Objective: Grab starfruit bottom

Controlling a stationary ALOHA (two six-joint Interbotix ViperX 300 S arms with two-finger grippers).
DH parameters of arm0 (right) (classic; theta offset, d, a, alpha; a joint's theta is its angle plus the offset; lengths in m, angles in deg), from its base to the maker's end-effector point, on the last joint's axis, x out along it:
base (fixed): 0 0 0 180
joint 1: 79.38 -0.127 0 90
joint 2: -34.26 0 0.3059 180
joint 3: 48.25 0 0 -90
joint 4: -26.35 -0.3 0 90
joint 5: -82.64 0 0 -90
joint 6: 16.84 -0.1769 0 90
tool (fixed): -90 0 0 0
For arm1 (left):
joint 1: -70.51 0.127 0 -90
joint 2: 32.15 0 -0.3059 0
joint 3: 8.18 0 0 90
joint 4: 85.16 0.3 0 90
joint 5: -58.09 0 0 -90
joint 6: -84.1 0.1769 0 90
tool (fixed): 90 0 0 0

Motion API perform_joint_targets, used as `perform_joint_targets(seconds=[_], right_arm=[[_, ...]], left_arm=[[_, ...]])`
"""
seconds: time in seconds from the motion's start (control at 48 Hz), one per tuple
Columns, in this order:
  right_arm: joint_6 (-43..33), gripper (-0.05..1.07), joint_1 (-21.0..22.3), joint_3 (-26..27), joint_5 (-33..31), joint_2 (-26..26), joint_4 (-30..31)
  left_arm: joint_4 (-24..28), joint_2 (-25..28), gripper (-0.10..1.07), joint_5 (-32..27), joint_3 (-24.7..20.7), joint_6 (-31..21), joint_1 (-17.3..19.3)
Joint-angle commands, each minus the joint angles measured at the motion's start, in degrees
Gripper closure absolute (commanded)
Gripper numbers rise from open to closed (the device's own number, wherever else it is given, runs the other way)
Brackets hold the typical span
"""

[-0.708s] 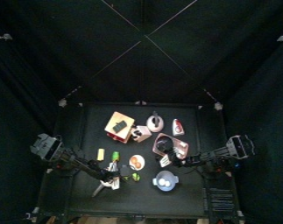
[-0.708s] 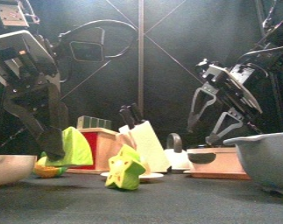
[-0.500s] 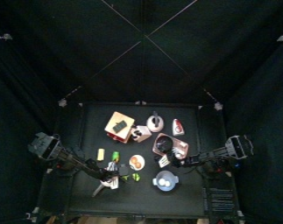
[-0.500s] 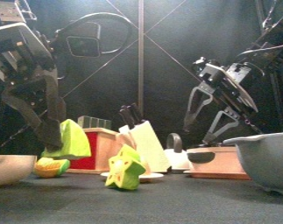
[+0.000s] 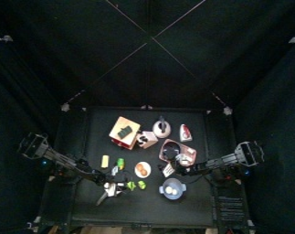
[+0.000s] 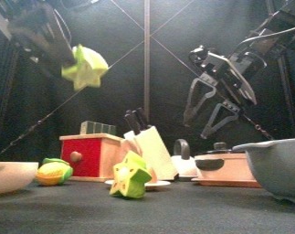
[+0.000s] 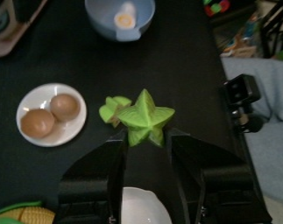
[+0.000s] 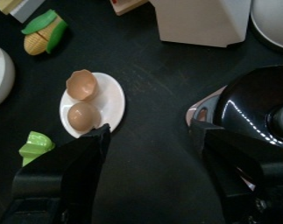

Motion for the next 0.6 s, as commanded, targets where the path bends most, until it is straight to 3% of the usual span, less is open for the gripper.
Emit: perform_joint_targets(seconds=[0.0, 0.125, 0.375, 0.583], right_arm=[[4.48, 0.02, -0.09, 2.11, -2.20, -0.79, -4.31], [10.81, 0.02, -1.32, 3.69, -4.39, -0.70, -7.03], [21.45, 0.02, -4.57, 7.82, -5.19, 1.05, -6.15], [26.10, 0.02, -8.26, 12.92, -3.69, 7.12, -2.81]], left_arm=[[2.11, -4.31, 0.33, 3.34, 1.23, 0.09, 2.20], [2.72, -9.40, 0.32, 9.84, 5.36, 0.26, 6.59], [2.72, -17.93, 0.32, 22.41, 13.89, 1.32, 17.31], [2.11, -20.83, 0.32, 24.43, 18.28, 7.91, 18.98]])
